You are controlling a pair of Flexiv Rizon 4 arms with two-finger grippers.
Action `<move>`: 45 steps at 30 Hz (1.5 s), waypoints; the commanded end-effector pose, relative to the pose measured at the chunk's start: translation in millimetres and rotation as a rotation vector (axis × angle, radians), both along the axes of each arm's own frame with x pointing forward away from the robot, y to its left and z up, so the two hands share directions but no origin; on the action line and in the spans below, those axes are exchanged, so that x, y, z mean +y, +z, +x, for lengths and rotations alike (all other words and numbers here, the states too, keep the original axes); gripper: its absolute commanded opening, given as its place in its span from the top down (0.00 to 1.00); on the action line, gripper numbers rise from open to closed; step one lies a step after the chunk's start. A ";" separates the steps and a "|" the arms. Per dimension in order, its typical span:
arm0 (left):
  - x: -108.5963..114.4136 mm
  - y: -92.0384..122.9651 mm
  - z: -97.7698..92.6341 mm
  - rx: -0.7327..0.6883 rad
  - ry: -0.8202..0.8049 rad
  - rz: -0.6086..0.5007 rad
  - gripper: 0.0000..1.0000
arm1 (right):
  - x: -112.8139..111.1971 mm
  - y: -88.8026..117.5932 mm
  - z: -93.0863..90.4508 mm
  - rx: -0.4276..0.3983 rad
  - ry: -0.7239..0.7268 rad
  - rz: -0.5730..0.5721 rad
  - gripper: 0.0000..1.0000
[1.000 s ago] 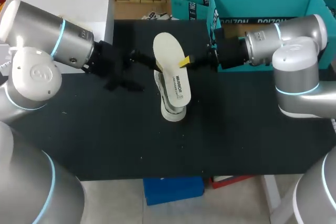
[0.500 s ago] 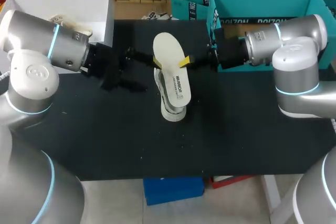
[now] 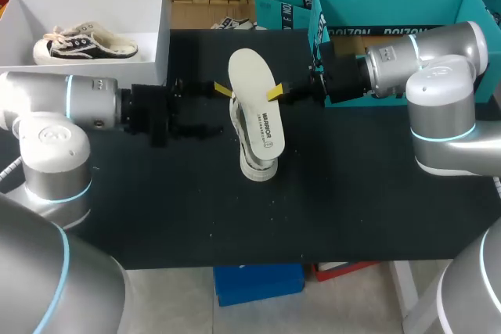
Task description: Take the shoe out of the shoebox, open the shoe tongue, remove and reinsert the insole, then place the shoe into the shoebox
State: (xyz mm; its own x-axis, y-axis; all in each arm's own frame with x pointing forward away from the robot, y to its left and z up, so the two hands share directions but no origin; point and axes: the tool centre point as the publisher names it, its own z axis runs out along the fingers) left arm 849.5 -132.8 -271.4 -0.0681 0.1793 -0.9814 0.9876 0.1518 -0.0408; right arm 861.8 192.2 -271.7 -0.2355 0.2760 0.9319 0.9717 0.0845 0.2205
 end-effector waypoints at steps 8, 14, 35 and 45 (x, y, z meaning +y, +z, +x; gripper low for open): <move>-12.4 -3.3 -0.6 -0.078 0.080 -0.105 0.00 | 1.3 -1.0 0.3 0.000 -0.002 0.000 1.00; -19.4 -0.9 4.5 -0.099 0.093 -0.124 0.18 | 1.3 -1.0 0.3 0.000 -0.002 0.000 1.00; -32.0 10.3 24.9 -0.155 0.102 -0.138 0.54 | 1.3 -1.0 0.3 0.000 -0.002 0.000 1.00; -36.8 10.8 27.5 -0.154 0.094 -0.148 0.56 | 1.3 -1.0 0.3 0.000 -0.002 0.000 1.00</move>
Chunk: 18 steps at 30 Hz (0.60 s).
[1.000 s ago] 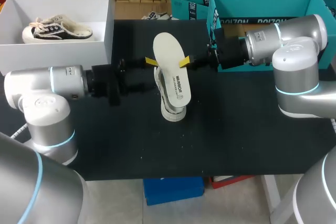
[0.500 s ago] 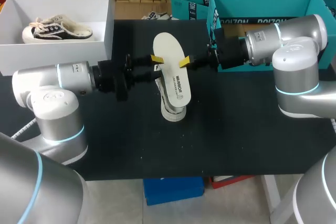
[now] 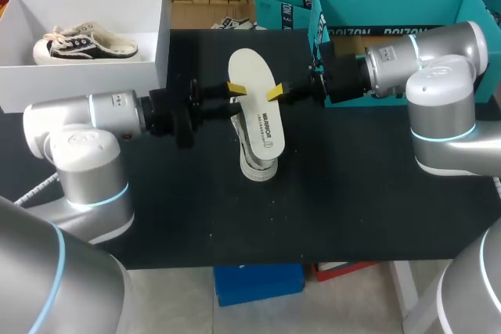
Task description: Take the shoe out of the shoebox, open the shoe tongue, remove and reinsert the insole, then place the shoe into the shoebox
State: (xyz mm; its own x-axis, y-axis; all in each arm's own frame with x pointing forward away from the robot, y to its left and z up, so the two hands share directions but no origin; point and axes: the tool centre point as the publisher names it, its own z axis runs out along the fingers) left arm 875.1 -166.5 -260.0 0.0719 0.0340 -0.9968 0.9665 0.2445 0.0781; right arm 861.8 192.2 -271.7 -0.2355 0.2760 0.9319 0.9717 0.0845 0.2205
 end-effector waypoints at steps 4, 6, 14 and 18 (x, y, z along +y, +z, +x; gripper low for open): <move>-5.9 -0.1 2.3 -0.004 -0.002 -0.008 0.56 | 1.3 -1.0 0.3 0.000 -0.002 0.000 1.00; -7.6 -0.1 2.1 -0.003 -0.005 -0.009 0.56 | 1.3 -1.0 0.3 0.000 -0.002 0.000 1.00; -15.7 -1.2 2.1 0.001 -0.014 -0.010 0.58 | 1.3 -1.0 0.3 0.000 -0.002 0.000 1.00; -15.4 -1.4 2.6 0.000 -0.009 -0.008 1.00 | 1.3 -1.0 0.3 0.000 -0.002 0.000 1.00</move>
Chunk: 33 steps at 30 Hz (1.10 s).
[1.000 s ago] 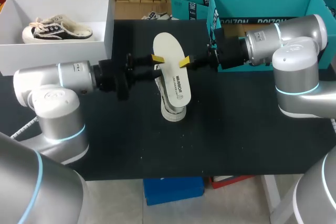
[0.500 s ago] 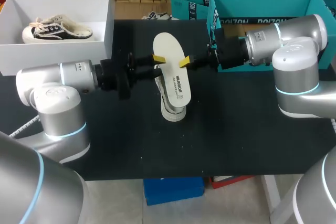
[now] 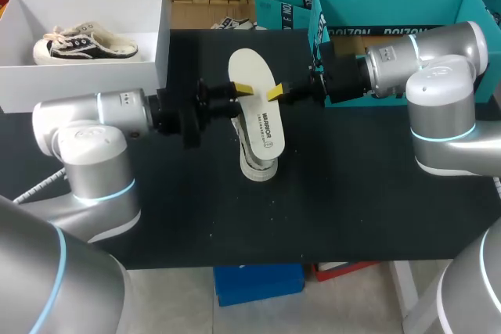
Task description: Take the shoe out of the shoebox, open the shoe tongue, remove and reinsert the insole, then place the shoe into the shoebox
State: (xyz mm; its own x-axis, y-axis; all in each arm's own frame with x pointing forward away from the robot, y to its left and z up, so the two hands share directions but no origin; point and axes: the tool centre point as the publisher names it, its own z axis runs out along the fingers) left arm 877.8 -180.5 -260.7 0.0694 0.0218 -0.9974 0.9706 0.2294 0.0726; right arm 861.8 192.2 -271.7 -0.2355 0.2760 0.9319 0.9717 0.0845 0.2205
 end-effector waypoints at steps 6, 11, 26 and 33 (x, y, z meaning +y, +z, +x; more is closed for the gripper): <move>-0.7 -1.1 0.2 -0.004 0.009 0.010 1.00 | 1.3 -1.0 0.3 0.000 -0.002 0.000 1.00; -0.2 -3.8 -0.9 0.002 0.004 0.016 1.00 | 0.0 1.0 0.1 -0.007 -0.013 -0.006 0.00; 15.2 -34.3 -32.7 0.326 -0.126 0.212 1.00 | -36.8 22.9 -34.9 -0.051 -0.237 -0.154 0.00; 29.0 -46.1 -63.1 0.394 -0.176 0.293 1.00 | -52.5 27.8 -59.6 -0.050 -0.309 -0.191 0.00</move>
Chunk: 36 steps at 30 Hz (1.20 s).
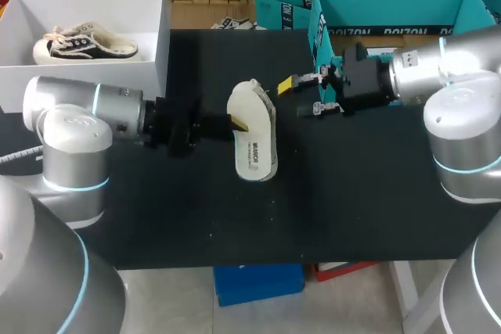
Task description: Take the shoe out of the shoebox, open the shoe tongue, remove and reinsert the insole, then place the shoe into the shoebox
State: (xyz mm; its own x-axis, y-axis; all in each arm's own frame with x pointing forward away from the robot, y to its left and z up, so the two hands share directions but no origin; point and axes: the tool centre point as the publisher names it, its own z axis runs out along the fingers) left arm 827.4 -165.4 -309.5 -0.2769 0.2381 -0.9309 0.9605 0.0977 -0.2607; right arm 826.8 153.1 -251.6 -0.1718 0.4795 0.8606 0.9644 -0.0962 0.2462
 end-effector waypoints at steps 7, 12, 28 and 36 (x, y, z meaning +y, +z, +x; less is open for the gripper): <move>29.8 3.0 -36.1 0.013 -0.061 0.097 1.00 | -29.4 18.2 -44.2 -0.045 -0.143 -0.053 0.00; 37.8 15.9 -45.2 -0.019 -0.063 0.077 1.00 | -35.2 21.0 -53.6 -0.046 -0.163 -0.069 0.00; 31.0 13.4 -72.7 0.037 -0.179 0.085 1.00 | -51.5 33.8 -73.7 -0.060 -0.220 -0.122 0.00; 23.9 5.2 -75.8 0.084 -0.231 0.110 1.00 | -58.8 39.2 -81.1 -0.067 -0.240 -0.131 0.00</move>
State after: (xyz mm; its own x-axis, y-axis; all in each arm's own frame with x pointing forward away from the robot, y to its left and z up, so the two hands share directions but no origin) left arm 745.4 -137.8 -302.0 -0.2799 0.3927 -0.8760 0.9391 -0.0775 -0.3348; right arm 753.1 99.6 -216.4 -0.0974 0.6184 0.7798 0.9000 -0.2798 0.3343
